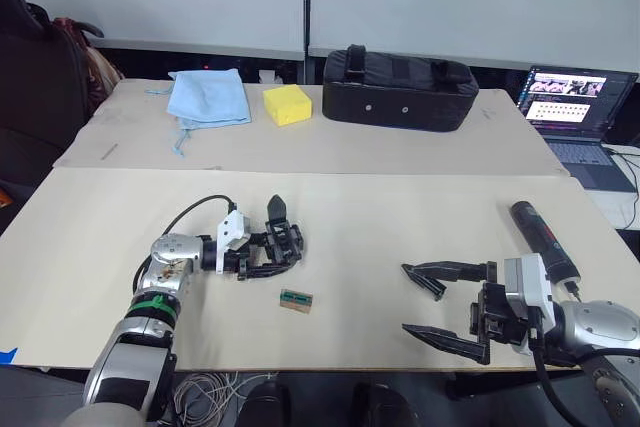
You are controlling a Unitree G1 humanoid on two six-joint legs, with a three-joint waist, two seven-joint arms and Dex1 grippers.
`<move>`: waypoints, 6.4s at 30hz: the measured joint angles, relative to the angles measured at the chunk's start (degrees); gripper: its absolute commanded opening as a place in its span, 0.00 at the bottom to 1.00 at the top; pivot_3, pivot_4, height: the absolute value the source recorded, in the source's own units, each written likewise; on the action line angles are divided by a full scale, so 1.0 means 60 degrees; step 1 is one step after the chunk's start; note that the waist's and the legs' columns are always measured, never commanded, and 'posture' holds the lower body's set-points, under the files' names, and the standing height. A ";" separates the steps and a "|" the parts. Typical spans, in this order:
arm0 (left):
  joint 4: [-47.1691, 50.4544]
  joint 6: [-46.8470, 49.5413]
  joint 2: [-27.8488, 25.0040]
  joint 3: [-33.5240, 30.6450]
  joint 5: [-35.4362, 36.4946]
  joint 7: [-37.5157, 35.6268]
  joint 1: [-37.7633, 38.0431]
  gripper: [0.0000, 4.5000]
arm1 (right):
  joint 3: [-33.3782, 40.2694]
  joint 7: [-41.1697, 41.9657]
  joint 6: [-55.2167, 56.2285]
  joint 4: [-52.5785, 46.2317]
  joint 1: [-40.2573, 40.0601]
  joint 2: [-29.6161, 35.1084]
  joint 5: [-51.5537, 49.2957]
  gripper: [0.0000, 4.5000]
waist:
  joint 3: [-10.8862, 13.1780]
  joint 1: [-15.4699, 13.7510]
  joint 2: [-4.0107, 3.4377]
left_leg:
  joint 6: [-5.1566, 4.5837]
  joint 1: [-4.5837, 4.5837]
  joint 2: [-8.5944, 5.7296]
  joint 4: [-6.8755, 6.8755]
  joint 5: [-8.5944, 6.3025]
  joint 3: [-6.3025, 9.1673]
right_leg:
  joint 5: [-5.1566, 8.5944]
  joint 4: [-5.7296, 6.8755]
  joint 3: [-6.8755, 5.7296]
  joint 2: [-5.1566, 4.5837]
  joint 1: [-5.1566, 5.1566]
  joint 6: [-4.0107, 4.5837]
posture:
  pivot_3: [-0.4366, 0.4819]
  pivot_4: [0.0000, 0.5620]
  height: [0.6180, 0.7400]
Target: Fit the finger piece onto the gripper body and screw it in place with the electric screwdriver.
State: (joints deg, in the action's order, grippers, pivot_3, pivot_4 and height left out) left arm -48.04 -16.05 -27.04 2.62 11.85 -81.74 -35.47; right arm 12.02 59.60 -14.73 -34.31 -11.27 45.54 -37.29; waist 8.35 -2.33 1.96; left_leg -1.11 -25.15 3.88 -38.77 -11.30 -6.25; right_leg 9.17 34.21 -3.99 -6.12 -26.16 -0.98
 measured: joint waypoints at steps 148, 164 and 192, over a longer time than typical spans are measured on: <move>1.0301 0.7571 -0.1493 -0.3225 0.6548 0.4997 0.3312 1.00 | -0.1994 -0.3990 -0.4780 0.1011 0.5481 -0.0349 0.2440 0.24 | 0.0018 0.0279 -0.0056 | 0.0024 0.0026 0.0009 0.0008 -0.0013 0.0013 | -0.0007 0.0026 0.0015 0.0014 -0.0007 -0.0021 | 0.48 0.27 1.00; 1.0926 0.9338 0.1672 -0.2346 0.7591 1.0224 0.0587 1.00 | -0.4558 -0.6128 -0.3182 0.1135 0.8054 -0.3344 0.5588 0.24 | 0.0018 0.0298 -0.0028 | 0.0020 0.0025 -0.0001 0.0003 -0.0004 -0.0002 | -0.0010 0.0038 0.0027 0.0029 0.0002 -0.0017 | 0.48 0.27 1.00; 1.0504 0.9465 0.1002 -0.3273 0.9647 0.9467 0.0376 0.00 | -0.2050 -0.2575 -0.3013 0.0630 0.7144 -0.1664 0.2975 1.00 | 0.0026 0.0306 -0.0017 | 0.0021 0.0024 0.0011 0.0007 -0.0005 0.0010 | -0.0002 0.0028 0.0030 0.0051 0.0003 -0.0005 | 0.48 0.27 1.00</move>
State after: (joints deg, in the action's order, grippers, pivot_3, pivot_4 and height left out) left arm 14.98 40.74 -21.03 -17.02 69.73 -24.94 -33.21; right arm -0.28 44.15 -32.81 -30.53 31.59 35.56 -19.44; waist 8.50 -0.50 1.86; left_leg -0.98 -25.01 3.94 -38.73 -11.33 -6.19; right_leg 9.16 34.38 -3.81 -5.81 -26.15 -1.02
